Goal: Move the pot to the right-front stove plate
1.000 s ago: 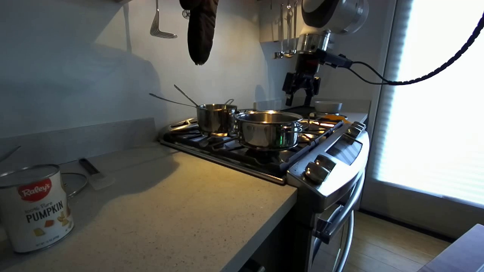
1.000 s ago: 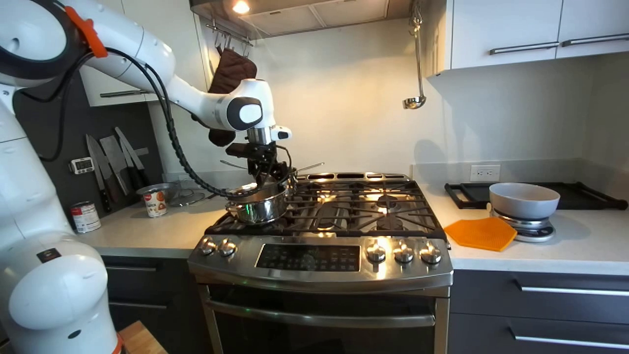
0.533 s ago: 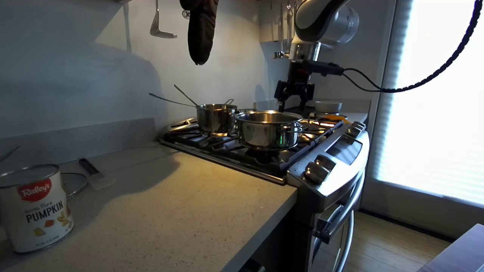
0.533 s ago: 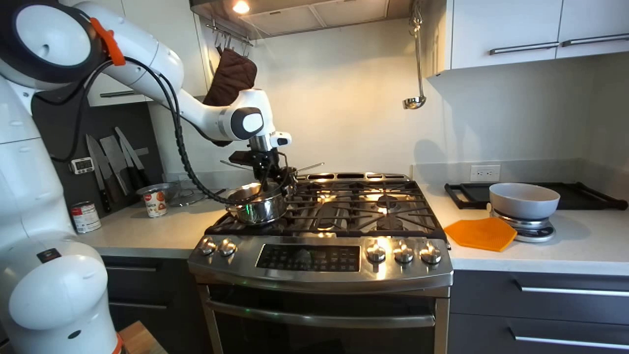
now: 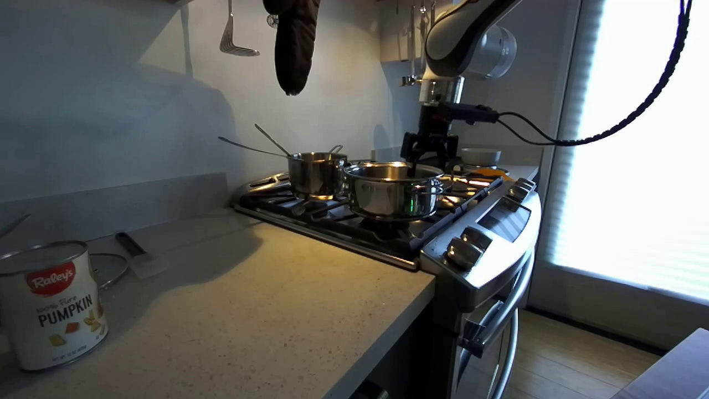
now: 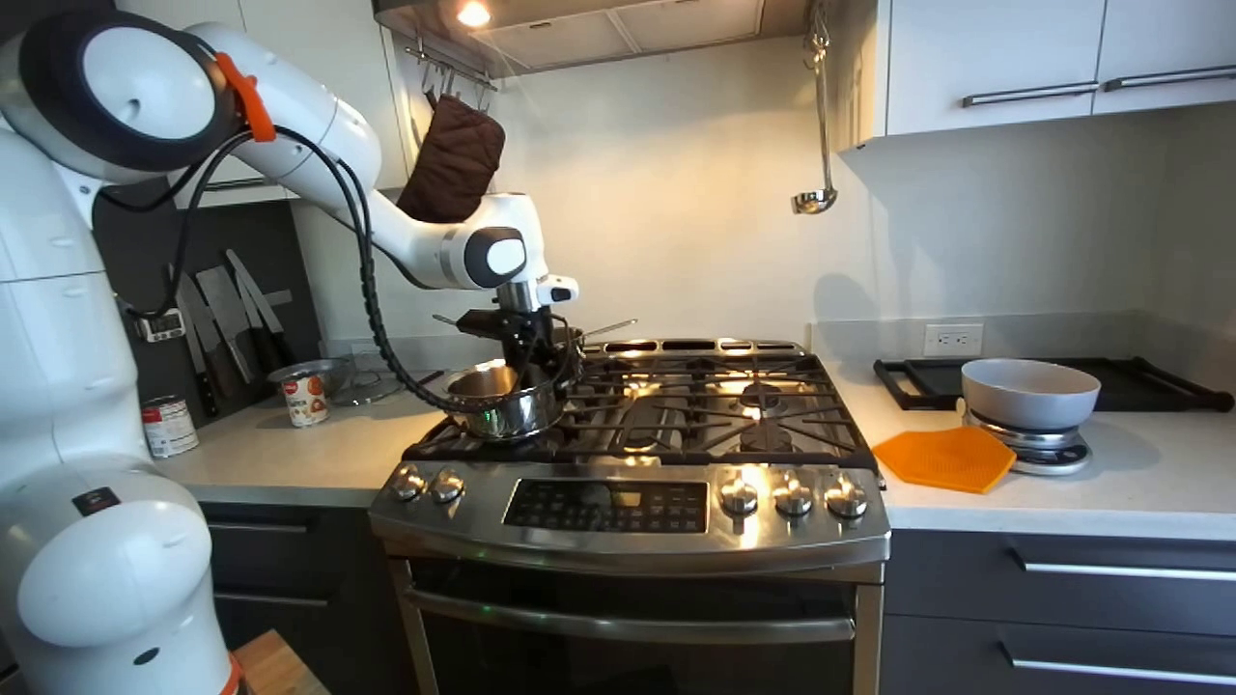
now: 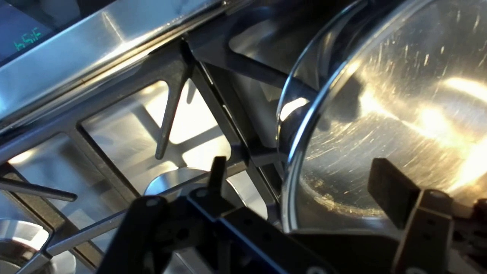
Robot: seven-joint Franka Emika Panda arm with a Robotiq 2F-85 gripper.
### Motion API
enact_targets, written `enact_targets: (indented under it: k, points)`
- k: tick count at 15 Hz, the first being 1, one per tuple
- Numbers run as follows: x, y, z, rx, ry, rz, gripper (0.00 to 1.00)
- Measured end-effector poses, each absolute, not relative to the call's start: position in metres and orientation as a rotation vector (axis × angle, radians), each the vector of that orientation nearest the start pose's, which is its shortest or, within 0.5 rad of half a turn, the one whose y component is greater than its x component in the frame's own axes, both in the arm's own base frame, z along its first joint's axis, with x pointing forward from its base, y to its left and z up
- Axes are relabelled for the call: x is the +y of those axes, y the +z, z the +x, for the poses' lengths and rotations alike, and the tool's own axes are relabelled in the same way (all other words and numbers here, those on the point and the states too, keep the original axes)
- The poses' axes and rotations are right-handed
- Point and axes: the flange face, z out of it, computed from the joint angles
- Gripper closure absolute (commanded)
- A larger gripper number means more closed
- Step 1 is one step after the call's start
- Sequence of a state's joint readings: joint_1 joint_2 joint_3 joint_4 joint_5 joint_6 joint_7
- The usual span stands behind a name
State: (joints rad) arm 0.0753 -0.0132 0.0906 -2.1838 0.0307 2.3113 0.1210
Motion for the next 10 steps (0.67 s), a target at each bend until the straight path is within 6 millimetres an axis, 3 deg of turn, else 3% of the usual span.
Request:
enact_targets:
  k: [1, 4, 7, 10]
  points:
    - [0.0907, 0.4069, 0.5379, -0.036, -0.209, -3.091, 0.39]
    - [0.0912, 0.4059, 0.5408, -0.019, -0.207, -3.090, 0.62]
    - [0.0912, 0.4048, 0.5410, -0.012, -0.203, -3.088, 0.67]
    - [0.0913, 0.4047, 0.5410, -0.008, -0.201, -3.085, 0.60]
